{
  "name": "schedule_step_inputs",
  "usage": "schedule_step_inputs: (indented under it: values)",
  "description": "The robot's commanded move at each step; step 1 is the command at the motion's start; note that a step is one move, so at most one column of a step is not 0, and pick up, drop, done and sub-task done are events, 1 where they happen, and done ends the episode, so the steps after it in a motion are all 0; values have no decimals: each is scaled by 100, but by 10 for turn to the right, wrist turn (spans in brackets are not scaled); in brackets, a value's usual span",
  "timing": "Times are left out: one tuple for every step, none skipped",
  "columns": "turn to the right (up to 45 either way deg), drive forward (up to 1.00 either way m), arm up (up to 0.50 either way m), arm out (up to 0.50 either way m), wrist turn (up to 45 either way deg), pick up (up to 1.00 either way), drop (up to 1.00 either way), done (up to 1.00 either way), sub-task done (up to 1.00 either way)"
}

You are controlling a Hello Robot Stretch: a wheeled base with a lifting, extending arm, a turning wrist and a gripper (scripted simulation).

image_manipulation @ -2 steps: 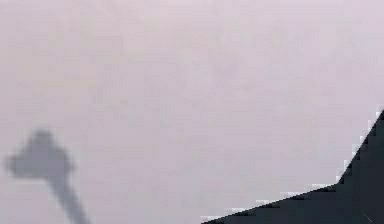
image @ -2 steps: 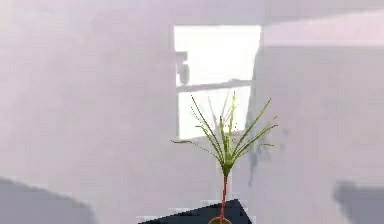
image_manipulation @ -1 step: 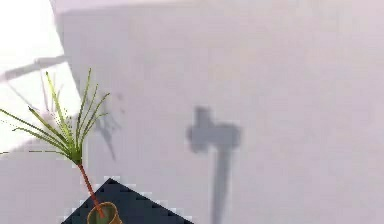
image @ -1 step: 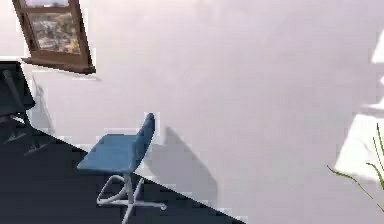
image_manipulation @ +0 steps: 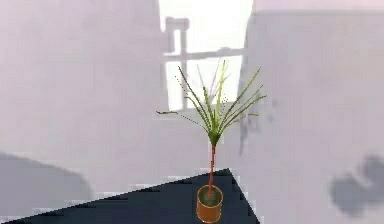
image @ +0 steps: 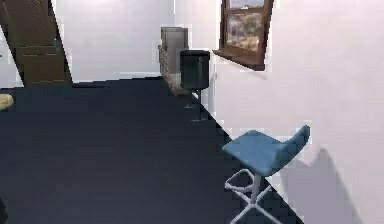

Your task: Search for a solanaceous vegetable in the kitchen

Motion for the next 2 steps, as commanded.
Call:
schedule_step_inputs:
  values:
    - [-300,0,0,0,0,0,0,0,0]
    - [0,100,0,0,0,0,0,0,0]
